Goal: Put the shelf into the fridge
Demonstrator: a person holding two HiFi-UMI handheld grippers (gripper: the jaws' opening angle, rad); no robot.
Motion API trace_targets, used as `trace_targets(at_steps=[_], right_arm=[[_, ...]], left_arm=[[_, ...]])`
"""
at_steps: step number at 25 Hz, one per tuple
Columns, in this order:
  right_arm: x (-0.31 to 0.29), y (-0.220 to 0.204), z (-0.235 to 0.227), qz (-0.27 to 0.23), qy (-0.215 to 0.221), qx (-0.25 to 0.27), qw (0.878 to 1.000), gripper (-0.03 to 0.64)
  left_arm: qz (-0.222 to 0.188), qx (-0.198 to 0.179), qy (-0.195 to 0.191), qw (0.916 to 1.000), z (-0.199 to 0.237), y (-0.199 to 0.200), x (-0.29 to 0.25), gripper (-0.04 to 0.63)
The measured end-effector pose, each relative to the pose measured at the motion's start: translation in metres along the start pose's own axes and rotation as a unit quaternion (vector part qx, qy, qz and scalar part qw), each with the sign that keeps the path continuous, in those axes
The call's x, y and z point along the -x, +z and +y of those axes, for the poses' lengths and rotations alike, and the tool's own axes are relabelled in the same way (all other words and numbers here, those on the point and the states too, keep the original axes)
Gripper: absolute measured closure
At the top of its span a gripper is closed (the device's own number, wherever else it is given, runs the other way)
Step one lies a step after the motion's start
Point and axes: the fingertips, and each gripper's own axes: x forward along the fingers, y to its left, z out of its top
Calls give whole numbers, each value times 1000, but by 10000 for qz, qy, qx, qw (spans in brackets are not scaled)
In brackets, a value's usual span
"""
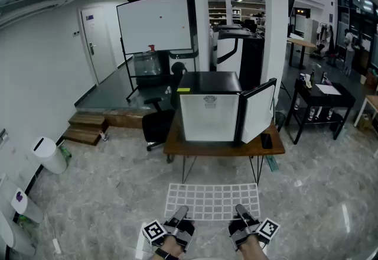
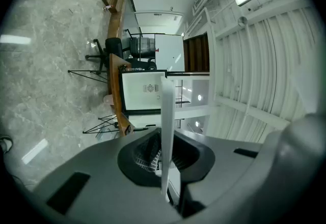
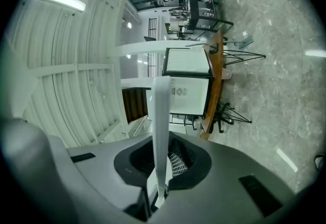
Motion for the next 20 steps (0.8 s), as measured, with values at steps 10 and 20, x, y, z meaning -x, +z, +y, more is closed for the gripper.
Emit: trace_targets(at_steps=[10,20], right_arm=[[3,0,2,-7,-13,-14,10000,571],[0,14,5,-187,100,-39,9998,571]], left_arm=[[-10,168,-79,9998,-8,-5,0,566],[-46,9,-187,9998,-12,-5,-17,566]])
